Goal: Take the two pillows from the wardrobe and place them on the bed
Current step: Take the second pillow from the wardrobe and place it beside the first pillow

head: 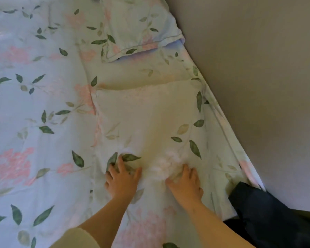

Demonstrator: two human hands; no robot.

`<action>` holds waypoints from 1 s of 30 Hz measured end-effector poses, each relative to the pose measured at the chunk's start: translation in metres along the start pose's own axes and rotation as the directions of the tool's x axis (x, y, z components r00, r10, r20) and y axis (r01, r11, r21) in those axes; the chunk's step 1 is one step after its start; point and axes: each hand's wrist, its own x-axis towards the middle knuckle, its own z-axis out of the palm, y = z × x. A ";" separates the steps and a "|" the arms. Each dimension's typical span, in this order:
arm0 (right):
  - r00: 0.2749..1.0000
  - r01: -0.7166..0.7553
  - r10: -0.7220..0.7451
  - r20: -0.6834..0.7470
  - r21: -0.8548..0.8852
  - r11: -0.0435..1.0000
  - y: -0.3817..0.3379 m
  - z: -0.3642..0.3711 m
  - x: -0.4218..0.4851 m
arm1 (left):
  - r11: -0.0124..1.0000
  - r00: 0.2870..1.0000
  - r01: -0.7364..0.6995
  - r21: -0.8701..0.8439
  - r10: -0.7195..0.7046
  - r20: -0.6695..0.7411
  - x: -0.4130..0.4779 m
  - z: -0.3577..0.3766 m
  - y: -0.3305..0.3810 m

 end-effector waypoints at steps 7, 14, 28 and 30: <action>0.999 -0.018 0.017 -0.041 -0.022 1.000 0.003 0.028 0.034 | 0.990 0.995 0.069 -0.123 -0.077 -0.066 0.020 0.029 -0.005; 0.949 0.034 -0.113 -0.295 -0.261 0.965 0.004 0.050 0.052 | 0.994 0.982 0.045 -0.103 -0.062 -0.177 0.029 0.042 -0.008; 0.782 0.386 -0.332 -0.527 -0.008 0.923 -0.014 -0.002 0.008 | 0.850 0.921 -0.337 -0.406 0.208 -0.329 0.012 -0.020 0.009; 0.746 0.421 -0.347 -0.569 -0.002 0.907 -0.029 -0.028 0.006 | 0.803 0.912 -0.366 -0.470 0.207 -0.355 0.010 -0.043 0.032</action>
